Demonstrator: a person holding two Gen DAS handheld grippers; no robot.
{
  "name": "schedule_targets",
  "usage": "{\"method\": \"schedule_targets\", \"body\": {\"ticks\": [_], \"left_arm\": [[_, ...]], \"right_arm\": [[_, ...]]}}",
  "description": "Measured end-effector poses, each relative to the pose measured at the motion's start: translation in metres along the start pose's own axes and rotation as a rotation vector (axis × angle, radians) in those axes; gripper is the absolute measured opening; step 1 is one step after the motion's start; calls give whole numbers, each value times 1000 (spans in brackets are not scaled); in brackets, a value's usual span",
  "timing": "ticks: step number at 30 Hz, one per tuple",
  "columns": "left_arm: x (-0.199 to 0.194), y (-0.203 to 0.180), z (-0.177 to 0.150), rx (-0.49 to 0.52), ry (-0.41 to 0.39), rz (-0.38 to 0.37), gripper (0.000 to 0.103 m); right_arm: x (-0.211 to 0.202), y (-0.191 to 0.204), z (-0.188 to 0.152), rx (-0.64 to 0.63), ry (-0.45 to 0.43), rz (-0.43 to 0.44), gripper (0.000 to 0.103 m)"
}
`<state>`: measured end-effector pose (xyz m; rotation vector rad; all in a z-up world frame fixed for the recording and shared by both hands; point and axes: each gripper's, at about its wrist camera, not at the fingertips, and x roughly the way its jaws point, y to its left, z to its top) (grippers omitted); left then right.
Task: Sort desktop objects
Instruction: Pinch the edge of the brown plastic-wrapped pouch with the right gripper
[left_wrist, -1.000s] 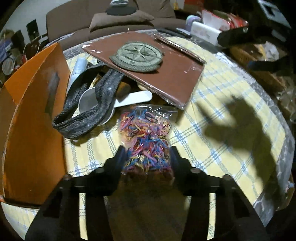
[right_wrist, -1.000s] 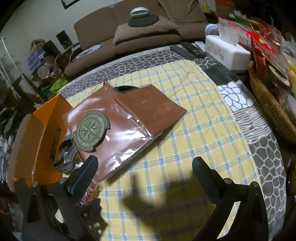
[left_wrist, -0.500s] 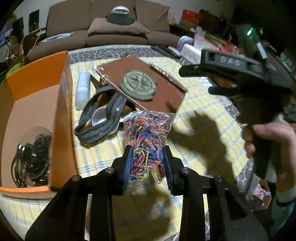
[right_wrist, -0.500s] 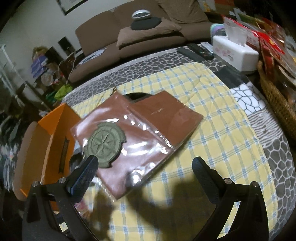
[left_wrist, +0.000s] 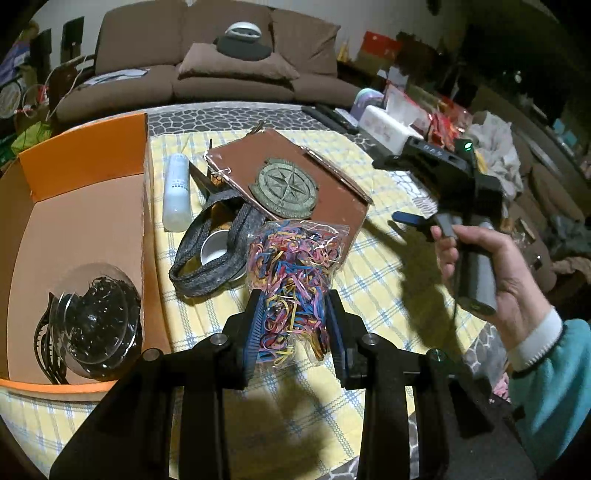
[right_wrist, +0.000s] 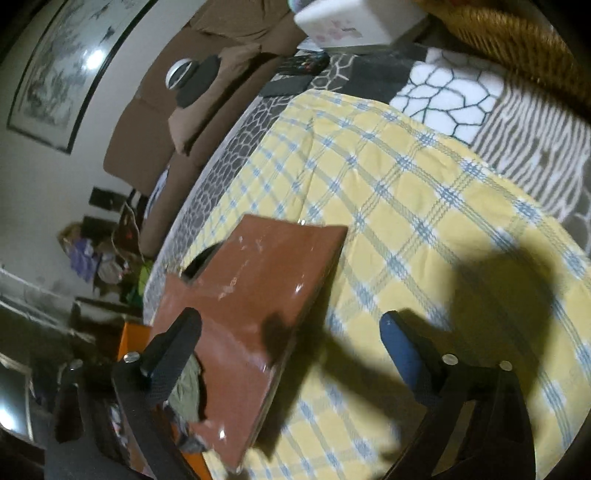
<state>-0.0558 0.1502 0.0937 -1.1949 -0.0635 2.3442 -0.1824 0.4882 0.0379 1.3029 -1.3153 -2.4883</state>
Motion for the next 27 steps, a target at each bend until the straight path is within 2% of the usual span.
{"method": "schedule_targets", "body": {"ticks": [4,8,9,10,12,15,17,18,21,24,27], "left_arm": [[-1,2,1,-4,-1,2,30],[0,4,3,-9,-4,2,30],[0,4,4,-10,-6,1,30],[0,4,4,-11,-7,1,30],[-1,5,4,-11,-8,0,30],[-2,5,5,-14,-15,-2,30],[-3,5,5,-18,-18,-1,30],[-4,6,5,-19,-21,0,30],[-6,8,7,-23,-27,2,30],[-10,13,9,-34,-39,3,30],[-15,19,11,-48,-57,4,30]], "right_arm": [[15,-14,6,68,14,46,79],[20,-23,12,140,-5,121,77],[20,-23,13,150,-7,131,72],[22,-23,14,156,-6,138,64],[27,-21,14,155,11,129,56],[31,-18,12,145,16,117,50],[29,-16,12,151,18,152,36],[29,-16,12,147,12,163,18],[14,-3,15,83,-44,169,14],[5,10,17,19,-55,183,12],[-2,15,15,10,-74,212,10]]}}
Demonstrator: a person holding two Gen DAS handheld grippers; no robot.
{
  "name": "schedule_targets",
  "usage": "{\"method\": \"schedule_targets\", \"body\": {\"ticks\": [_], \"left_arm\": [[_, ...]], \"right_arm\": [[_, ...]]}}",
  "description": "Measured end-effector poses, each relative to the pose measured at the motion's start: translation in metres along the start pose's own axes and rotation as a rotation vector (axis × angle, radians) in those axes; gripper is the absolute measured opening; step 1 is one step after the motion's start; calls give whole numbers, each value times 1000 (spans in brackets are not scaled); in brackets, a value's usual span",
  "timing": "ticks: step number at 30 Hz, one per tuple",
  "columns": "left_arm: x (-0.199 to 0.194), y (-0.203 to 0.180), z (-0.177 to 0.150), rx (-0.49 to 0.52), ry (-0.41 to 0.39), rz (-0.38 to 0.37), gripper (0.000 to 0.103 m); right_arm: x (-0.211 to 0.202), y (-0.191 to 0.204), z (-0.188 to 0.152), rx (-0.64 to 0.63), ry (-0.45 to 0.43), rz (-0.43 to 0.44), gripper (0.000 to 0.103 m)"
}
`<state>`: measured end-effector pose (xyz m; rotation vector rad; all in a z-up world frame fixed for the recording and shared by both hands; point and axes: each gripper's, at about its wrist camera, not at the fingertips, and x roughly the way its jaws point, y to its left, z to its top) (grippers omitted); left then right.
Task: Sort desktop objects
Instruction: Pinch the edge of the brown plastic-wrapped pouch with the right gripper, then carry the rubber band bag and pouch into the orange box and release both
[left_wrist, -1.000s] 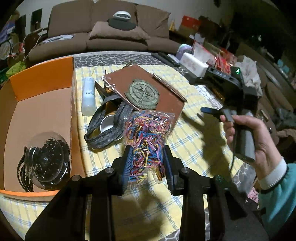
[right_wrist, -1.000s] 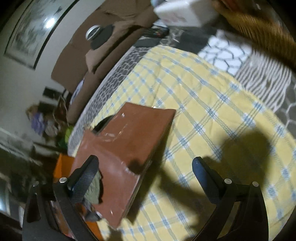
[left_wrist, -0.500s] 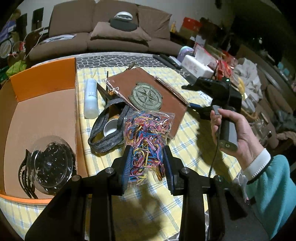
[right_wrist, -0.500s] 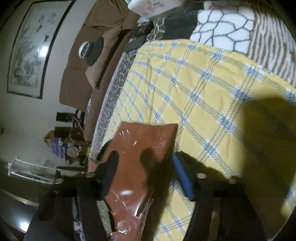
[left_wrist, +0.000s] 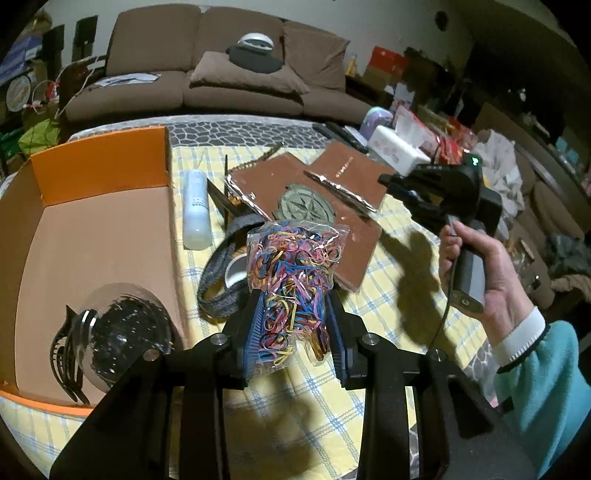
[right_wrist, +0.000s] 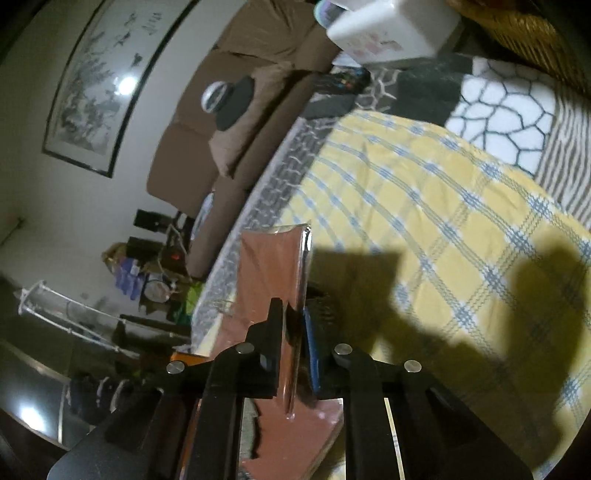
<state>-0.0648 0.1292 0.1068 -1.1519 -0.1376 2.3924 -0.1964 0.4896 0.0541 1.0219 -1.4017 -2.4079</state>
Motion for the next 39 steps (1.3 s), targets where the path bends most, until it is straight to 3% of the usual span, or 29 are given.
{"method": "schedule_targets", "body": {"ticks": [7,21,29,39], "left_arm": [[-11,15,10,-32,-41,10,30],[-44,71,28,-137,-136,52,30],[-63,121,28,-202,-145,125,30],[-65,170,17,-251,-86,234,30]], "right_arm": [[-5,28,2,-68,-20,19,6],[-41,126,-22,-358,-62,55,5],[-29,170,-56,-427,23,126,5],[29,216,-113,-467,168,218,5]]}}
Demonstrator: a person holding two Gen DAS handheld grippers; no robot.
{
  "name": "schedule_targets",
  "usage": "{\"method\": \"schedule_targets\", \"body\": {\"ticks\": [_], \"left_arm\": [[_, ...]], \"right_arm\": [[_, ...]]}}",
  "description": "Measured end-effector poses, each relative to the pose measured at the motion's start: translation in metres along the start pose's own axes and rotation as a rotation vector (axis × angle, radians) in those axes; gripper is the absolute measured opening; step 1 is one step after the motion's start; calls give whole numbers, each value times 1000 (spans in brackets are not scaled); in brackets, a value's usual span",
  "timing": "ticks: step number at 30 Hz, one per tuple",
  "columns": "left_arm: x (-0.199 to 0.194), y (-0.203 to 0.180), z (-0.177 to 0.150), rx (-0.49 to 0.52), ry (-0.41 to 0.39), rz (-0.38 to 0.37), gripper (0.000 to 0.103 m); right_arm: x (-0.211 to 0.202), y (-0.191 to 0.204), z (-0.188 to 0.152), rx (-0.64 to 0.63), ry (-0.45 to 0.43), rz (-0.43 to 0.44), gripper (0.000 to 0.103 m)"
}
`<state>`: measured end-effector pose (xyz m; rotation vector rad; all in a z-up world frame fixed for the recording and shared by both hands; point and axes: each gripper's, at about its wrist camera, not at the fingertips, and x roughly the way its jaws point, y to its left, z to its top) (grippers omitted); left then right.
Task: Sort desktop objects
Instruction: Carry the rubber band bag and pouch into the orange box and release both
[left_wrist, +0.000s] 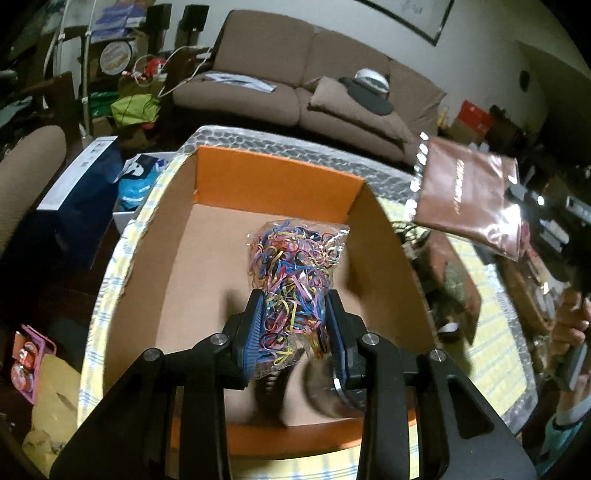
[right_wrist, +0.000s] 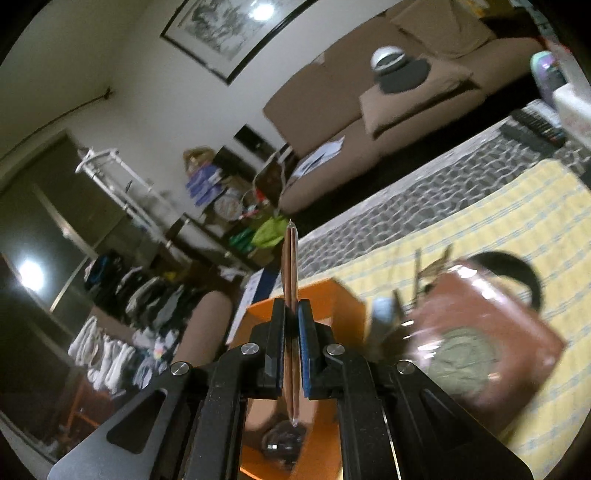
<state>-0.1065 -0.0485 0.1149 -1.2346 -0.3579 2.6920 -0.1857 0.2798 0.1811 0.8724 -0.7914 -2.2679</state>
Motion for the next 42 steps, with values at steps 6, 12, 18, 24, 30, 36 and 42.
{"method": "schedule_targets", "body": {"ticks": [6,12,18,24,30,36,42], "left_arm": [[8,9,-2,20,31,61,30],[17,17,-7,43,69,103,30],[22,26,-7,38,93,112,30],[27,29,-7,47,116,116,30],[32,30,-9,60,141,119,30],[39,30,-12,83,172,140,31],[49,29,-18,121,214,183,31]], "right_arm": [[62,21,-23,-31,103,10,5],[117,36,-50,-113,217,-49,5],[154,41,-72,-183,316,-131,6],[165,38,-80,-241,357,-239,7],[165,46,-82,-387,322,-403,12],[151,55,-76,-424,248,-431,46],[138,60,-67,-395,230,-390,46]]}}
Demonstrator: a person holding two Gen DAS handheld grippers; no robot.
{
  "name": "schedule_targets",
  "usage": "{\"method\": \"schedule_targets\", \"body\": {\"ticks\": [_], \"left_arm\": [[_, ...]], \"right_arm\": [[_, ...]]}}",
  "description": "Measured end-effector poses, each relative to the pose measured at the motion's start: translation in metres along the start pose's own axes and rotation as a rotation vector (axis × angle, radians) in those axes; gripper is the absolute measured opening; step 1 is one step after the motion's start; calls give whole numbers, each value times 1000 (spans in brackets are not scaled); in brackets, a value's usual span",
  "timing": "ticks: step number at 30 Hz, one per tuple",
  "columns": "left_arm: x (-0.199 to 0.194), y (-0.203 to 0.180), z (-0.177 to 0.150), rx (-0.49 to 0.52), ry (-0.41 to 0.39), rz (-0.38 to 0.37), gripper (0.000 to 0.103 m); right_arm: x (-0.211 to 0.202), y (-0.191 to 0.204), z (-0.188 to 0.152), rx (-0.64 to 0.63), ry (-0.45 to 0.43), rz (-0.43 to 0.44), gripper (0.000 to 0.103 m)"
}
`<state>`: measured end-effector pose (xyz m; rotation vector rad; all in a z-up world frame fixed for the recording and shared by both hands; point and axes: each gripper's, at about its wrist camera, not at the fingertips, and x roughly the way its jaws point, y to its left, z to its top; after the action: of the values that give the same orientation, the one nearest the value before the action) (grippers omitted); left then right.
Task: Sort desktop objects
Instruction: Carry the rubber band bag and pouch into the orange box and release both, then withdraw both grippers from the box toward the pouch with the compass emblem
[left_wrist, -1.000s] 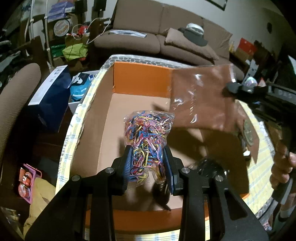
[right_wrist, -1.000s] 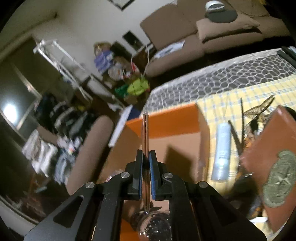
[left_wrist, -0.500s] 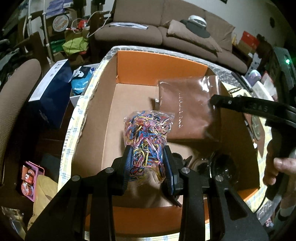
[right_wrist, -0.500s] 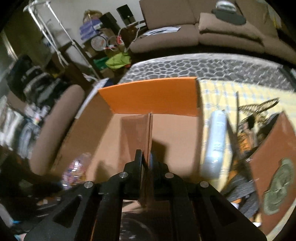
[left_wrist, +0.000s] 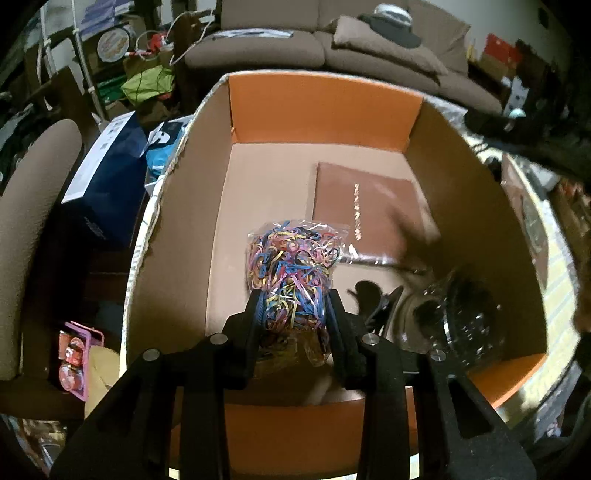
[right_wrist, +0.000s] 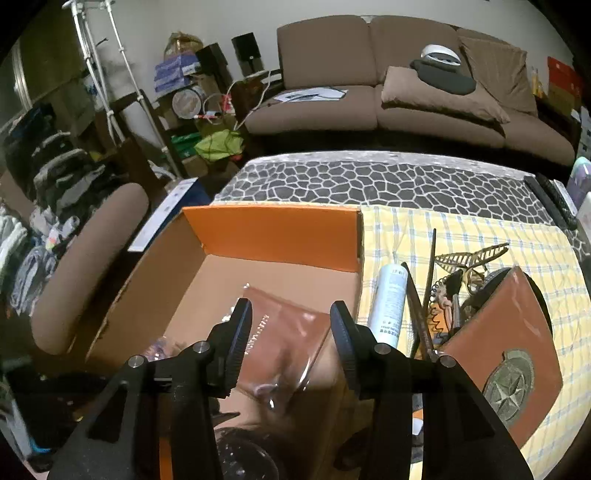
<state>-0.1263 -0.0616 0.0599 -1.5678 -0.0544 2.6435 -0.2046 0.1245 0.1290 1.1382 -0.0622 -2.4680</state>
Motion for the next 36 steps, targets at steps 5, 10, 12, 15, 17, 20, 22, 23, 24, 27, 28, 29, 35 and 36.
{"method": "schedule_targets", "body": {"ticks": [5,10,12,15,17,20,22,23,24,27,28,29,35,36], "left_arm": [[11,-9,-4,52,42,51,33],[9,-10,-5,41,66,15,45],[-3,-10,-6,38,43,-25,57],[-19,-9,-3,21,2,-54,73],[-28,-6,-1,-1,-32,-49,87],[-46,5,6,-88,-111,-148,95],[-55,10,10,-141,-156,-219,103],[-58,11,11,-155,-167,-235,103],[-60,10,13,-172,-173,-254,103],[-61,5,16,-205,-173,-307,103],[-61,3,16,-209,-173,-322,103],[-61,0,16,-210,-174,-332,103],[-59,-33,19,-155,-181,-259,103],[-59,-43,20,-129,-184,-223,103]], "right_arm": [[-11,0,1,1,-10,10,47],[-19,-4,0,4,-7,16,49],[-23,-7,0,7,-9,13,53],[-33,-16,0,19,-22,7,58],[-40,-22,0,30,-33,2,60],[-51,-32,-1,53,-43,2,73],[-60,-42,-3,72,-54,0,82],[-64,-47,-4,81,-56,-2,83],[-69,-54,-5,96,-55,-4,85],[-81,-79,-11,157,-58,-20,89],[-85,-88,-13,183,-59,-25,90],[-88,-94,-15,200,-60,-28,91],[-112,-132,-32,279,-77,-58,103],[-116,-136,-34,283,-78,-69,103]]}}
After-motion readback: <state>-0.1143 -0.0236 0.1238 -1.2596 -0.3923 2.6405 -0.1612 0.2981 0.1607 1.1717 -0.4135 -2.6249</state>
